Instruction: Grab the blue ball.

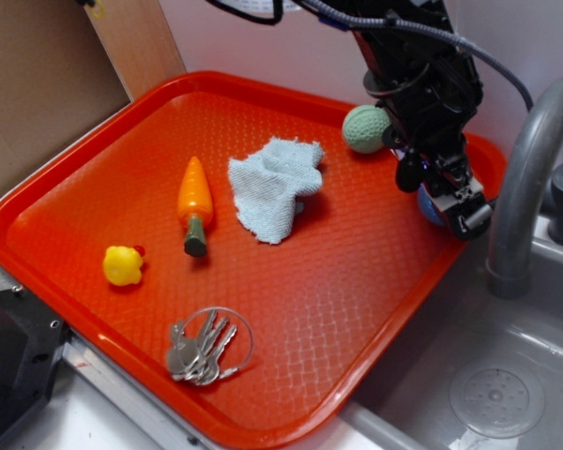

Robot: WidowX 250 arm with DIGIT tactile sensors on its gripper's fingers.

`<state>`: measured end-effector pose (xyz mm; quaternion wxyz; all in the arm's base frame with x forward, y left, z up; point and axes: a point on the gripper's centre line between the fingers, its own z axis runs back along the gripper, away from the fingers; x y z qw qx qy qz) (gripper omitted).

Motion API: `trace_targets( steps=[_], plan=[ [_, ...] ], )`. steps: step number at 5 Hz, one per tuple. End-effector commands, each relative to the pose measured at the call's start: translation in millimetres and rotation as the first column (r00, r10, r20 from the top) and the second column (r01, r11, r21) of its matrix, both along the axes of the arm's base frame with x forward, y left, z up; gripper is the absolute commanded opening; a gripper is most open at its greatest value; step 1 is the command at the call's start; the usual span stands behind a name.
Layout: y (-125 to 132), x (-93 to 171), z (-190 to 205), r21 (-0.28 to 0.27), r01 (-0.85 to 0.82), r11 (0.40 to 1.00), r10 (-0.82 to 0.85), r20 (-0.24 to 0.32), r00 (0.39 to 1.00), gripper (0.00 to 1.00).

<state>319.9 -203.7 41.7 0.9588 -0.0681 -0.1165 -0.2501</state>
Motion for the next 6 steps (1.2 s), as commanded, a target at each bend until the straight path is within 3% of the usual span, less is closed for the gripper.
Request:
trace_targets(
  steps=[1, 2, 3, 4, 5, 6],
  plan=[
    [-14.4, -4.9, 29.8, -0.025, 0.015, 1.0, -0.014, 0.042, 0.999, 0.0],
    [28.6, -25.7, 75.9, 0.222, -0.116, 0.968, 0.122, -0.013, 0.992, 0.0],
    [68.8, -72.5, 129.2, 0.31, -0.319, 0.896, 0.363, -0.098, 0.926, 0.0],
    [107.1, -113.0, 179.6, 0.314, -0.527, 0.79, 0.581, -0.107, 0.807, 0.0],
    [149.9, -133.7, 202.8, 0.27, -0.706, 0.654, 0.754, -0.16, 0.637, 0.0],
    [194.8, -144.3, 205.0, 0.166, -0.843, 0.511, 0.86, -0.104, 0.5, 0.0]
  ],
)
